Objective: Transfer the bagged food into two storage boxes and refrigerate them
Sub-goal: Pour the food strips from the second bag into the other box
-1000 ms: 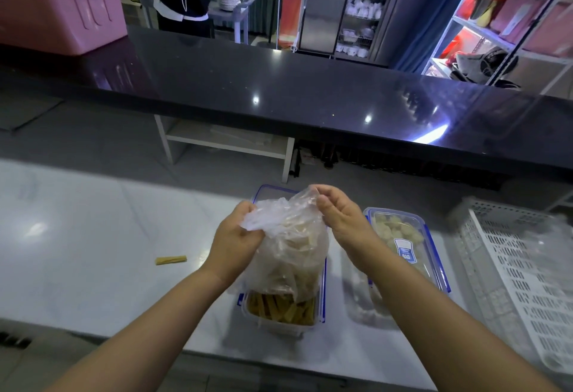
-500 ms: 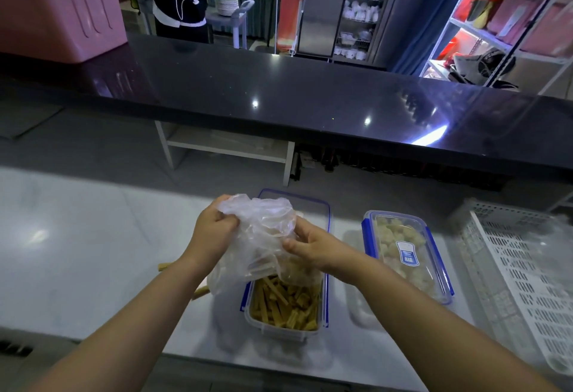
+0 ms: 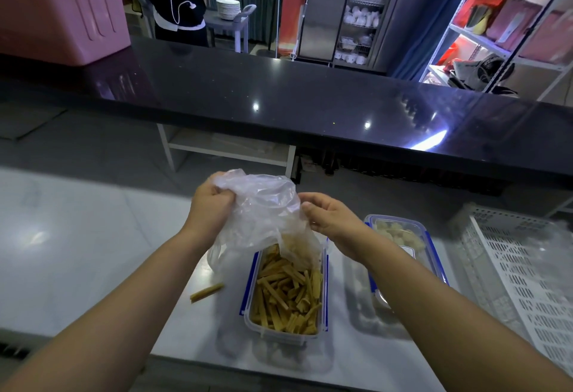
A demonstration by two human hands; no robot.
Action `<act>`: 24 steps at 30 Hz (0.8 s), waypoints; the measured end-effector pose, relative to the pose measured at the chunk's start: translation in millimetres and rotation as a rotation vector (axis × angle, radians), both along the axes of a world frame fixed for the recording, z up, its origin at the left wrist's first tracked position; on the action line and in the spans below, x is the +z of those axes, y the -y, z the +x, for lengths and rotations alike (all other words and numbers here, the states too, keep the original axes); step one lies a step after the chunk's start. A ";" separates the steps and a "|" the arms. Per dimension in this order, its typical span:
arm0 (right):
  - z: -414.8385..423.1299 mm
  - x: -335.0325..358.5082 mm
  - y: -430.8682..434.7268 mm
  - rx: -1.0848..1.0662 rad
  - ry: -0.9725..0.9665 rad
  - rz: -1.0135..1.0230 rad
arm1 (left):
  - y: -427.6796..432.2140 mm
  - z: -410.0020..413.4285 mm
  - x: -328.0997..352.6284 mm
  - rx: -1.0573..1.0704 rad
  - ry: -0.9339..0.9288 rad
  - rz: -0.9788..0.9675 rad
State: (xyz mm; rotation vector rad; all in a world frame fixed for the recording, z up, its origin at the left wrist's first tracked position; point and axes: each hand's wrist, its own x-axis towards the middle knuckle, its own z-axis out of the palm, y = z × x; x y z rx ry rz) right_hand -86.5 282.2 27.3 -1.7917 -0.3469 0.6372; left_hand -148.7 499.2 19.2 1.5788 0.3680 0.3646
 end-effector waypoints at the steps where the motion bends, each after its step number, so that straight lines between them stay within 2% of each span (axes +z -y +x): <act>1: 1.2 1.3 -0.5 -0.009 0.006 0.009 | -0.1 2.3 3.7 -0.007 0.004 -0.003; 8: 6.8 10.1 -5.5 -0.053 0.021 0.087 | 9.4 22.7 26.0 -0.102 -0.042 -0.022; 16: 18.3 32.1 -9.6 -0.113 -0.024 0.310 | 18.5 45.5 49.4 -0.075 -0.131 -0.033; 20: 24.0 37.6 -9.0 -0.096 0.012 0.285 | 20.5 51.6 62.0 -0.077 -0.121 -0.012; 24: 27.2 41.9 -9.8 -0.140 -0.007 0.274 | 30.7 50.1 72.1 -0.174 -0.101 0.041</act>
